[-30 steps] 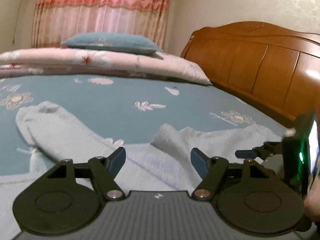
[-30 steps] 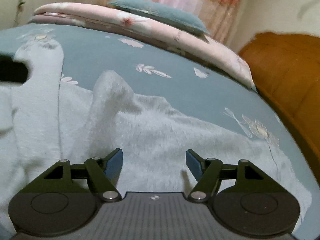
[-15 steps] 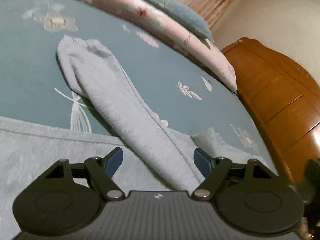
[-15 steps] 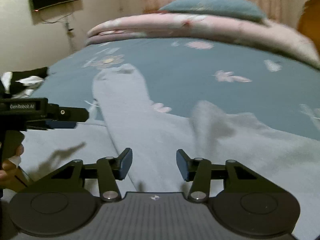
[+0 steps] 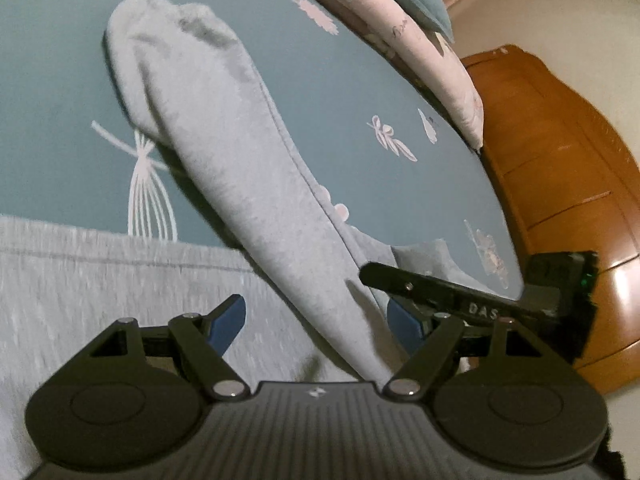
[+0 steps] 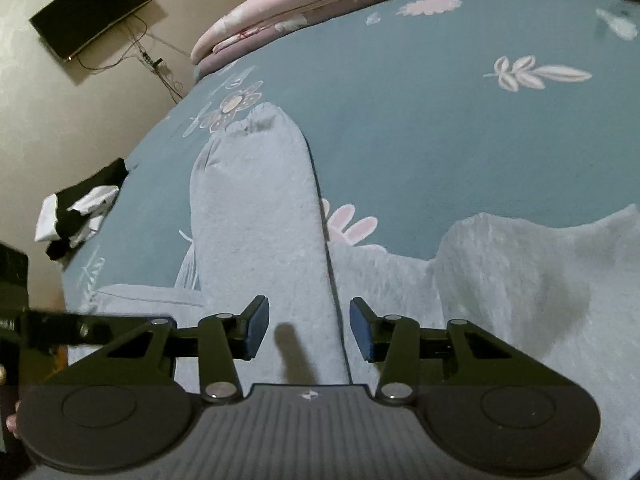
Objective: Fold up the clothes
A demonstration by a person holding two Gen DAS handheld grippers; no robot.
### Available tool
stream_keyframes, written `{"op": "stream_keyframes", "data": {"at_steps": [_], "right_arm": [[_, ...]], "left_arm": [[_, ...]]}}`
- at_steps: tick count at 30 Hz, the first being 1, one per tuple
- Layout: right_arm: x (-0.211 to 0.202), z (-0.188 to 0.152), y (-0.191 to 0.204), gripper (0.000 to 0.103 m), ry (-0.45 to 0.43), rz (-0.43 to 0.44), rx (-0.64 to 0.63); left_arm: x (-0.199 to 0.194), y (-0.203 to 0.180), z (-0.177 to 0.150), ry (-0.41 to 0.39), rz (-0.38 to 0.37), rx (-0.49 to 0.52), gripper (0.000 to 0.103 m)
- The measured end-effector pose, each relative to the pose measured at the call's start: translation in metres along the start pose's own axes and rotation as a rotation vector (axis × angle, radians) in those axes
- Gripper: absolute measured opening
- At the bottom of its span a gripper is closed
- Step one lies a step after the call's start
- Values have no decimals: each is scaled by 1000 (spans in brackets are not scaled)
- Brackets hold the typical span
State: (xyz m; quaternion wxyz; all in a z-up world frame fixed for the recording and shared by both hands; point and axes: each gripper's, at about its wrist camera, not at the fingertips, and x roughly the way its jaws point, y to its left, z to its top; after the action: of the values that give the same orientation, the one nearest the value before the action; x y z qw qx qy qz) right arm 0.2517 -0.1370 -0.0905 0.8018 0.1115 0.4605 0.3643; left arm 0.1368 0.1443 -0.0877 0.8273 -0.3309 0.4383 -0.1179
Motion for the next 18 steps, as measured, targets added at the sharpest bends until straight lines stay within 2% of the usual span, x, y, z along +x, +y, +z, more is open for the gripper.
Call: {"op": "stream_keyframes", "data": {"at_steps": [5,6,8,9,10,13,16,18], "right_arm": [[16,11,-11,50,39,125,66],[18,13,-14,46,40,136,78],[21,16,-17,26,41,133,88],[21,17,-16,10,42,120,86],[22,18,-16,9,42,108,83],[9,17,-2,4,7,113,46],[-4,17,11,4,-28,119,9],[-13,17,22,4,-42,143,-6]], "left_arm": [[-7,13,-8,-10,13,-71,78],[-9,13,-10,-9,11,-76,78],[-11,14,-13,-7,8,-84,78],[-13,14,-15,-6,6,-88,78],[-14,14,-16,-6,0,-94,78],[-19,17,-20,-27,-81,-147,78],[-23,24,-22,-48,-190,-236,79],[-25,26,-23,-67,-230,-269,79]]}}
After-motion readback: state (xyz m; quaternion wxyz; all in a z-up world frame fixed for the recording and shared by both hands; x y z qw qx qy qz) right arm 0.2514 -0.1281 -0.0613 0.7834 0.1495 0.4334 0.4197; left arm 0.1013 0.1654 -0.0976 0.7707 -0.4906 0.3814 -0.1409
